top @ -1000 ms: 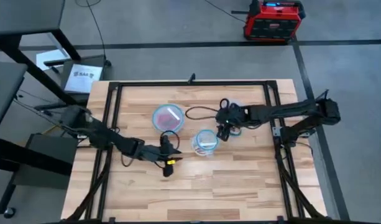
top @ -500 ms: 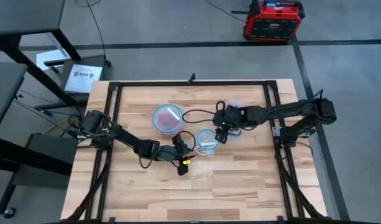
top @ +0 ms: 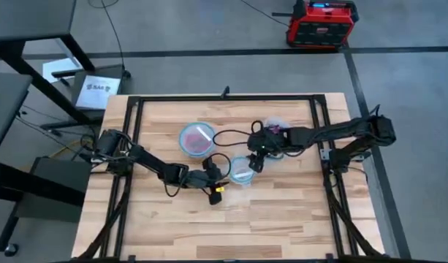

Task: Sort candy
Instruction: Close the center transparent bin with the lid

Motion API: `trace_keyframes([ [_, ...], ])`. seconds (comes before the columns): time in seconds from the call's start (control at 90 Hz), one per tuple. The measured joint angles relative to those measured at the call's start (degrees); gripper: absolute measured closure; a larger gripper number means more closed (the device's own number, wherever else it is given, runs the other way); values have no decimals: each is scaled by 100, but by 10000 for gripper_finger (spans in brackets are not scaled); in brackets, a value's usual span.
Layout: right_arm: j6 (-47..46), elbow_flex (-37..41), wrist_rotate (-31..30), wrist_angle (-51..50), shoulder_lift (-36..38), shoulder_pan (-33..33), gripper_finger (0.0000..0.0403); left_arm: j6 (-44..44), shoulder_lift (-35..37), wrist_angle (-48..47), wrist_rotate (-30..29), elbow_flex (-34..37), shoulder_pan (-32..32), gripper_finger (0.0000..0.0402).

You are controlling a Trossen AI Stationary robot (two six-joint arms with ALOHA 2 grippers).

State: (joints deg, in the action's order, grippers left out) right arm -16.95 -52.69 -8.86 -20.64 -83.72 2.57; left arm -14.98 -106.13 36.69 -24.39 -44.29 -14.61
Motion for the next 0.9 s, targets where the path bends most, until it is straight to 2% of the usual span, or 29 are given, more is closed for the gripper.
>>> trace_keyframes([
  [0.256, -66, 0, -7, 208, 0, 96, 185, -77, 0, -3, 1, 0, 0, 289],
  [0.611, -245, 4, -28, -695, -98, 49, 185, -86, 0, 123, 11, 0, -4, 289],
  [0.9, -422, 4, -26, -70, -103, -139, 185, -76, 0, 183, 171, 0, 18, 289],
])
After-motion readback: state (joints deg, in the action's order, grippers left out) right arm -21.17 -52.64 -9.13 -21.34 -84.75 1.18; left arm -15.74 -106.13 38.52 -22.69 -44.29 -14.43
